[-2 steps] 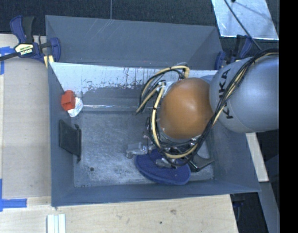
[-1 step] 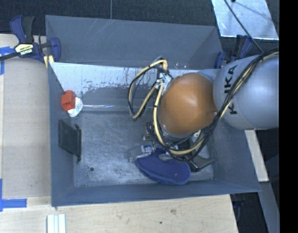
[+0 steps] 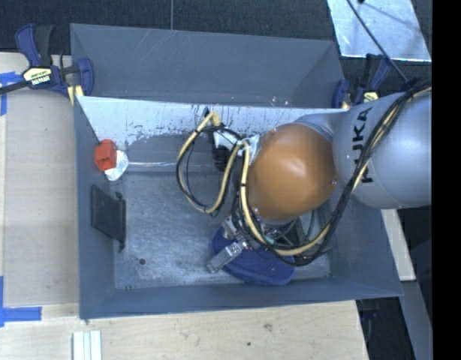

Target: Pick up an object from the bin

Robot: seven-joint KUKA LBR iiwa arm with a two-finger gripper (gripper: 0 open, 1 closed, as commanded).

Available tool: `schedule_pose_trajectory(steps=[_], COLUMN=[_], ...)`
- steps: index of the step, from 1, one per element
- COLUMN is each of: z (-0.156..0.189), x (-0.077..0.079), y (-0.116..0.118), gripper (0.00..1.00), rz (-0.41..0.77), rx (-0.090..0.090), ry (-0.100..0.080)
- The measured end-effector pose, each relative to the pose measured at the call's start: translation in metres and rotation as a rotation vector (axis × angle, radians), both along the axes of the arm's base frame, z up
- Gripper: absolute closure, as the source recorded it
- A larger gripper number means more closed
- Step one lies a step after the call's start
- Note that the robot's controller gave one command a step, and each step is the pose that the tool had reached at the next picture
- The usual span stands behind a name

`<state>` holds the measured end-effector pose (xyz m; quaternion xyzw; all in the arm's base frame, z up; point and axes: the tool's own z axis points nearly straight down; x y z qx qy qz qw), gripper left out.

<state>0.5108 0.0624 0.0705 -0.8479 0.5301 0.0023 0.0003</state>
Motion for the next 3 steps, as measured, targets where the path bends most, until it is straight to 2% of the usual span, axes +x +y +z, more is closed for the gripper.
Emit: schedule_pose_trajectory(steps=[1, 2, 3], z=[0.001, 0.109, 0.182], x=[0.001, -0.006, -0.010], y=[0.001, 0.009, 0.014], gripper=[1.00, 1.00, 1.00], rz=[-0.002, -0.012, -0.009], rx=[0.002, 0.000, 0.000], ry=[-0.002, -0.010, -0.011])
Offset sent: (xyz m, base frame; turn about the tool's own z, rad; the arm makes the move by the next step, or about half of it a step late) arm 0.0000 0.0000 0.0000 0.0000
